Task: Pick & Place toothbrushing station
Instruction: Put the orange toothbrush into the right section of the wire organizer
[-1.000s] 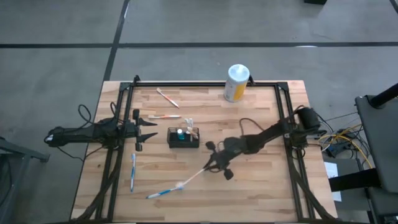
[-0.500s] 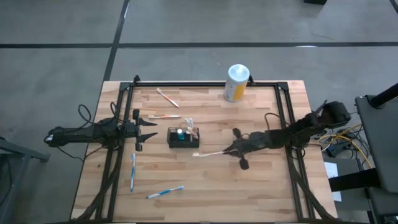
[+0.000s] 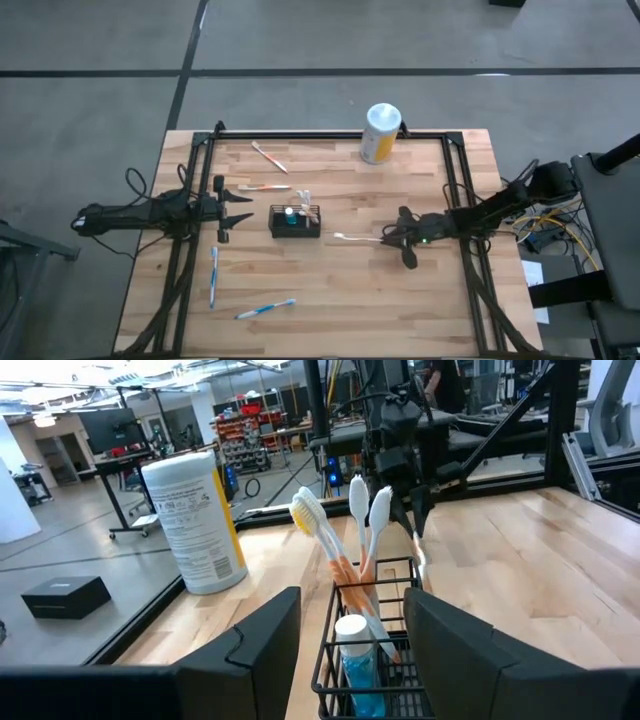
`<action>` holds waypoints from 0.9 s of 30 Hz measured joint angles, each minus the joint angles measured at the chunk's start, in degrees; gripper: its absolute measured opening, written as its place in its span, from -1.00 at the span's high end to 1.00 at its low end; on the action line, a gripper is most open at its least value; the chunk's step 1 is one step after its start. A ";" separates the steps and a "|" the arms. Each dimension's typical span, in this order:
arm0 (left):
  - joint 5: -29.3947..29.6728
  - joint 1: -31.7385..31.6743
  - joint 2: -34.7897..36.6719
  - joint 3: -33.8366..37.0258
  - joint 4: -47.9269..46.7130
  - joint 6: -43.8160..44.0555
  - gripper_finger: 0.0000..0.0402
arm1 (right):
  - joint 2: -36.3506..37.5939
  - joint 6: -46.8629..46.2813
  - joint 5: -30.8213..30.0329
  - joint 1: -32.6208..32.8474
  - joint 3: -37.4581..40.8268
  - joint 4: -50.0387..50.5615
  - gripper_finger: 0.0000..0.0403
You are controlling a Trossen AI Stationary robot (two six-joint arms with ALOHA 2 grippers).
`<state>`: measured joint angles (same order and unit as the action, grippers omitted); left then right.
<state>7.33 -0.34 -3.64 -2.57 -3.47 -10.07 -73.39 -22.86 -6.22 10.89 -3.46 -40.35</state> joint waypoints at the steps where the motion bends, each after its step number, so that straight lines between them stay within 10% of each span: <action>1: -0.02 0.00 0.00 0.00 0.00 0.00 0.07 | 0.24 -0.38 0.03 0.19 0.57 0.19 0.88; 27: -0.02 0.00 0.00 0.00 -0.01 0.00 0.07 | 1.42 -6.82 0.86 0.99 2.18 7.95 0.58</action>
<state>7.31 -0.34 -3.64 -2.57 -3.48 -10.07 -71.96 -29.68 -5.36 11.88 -1.28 -32.40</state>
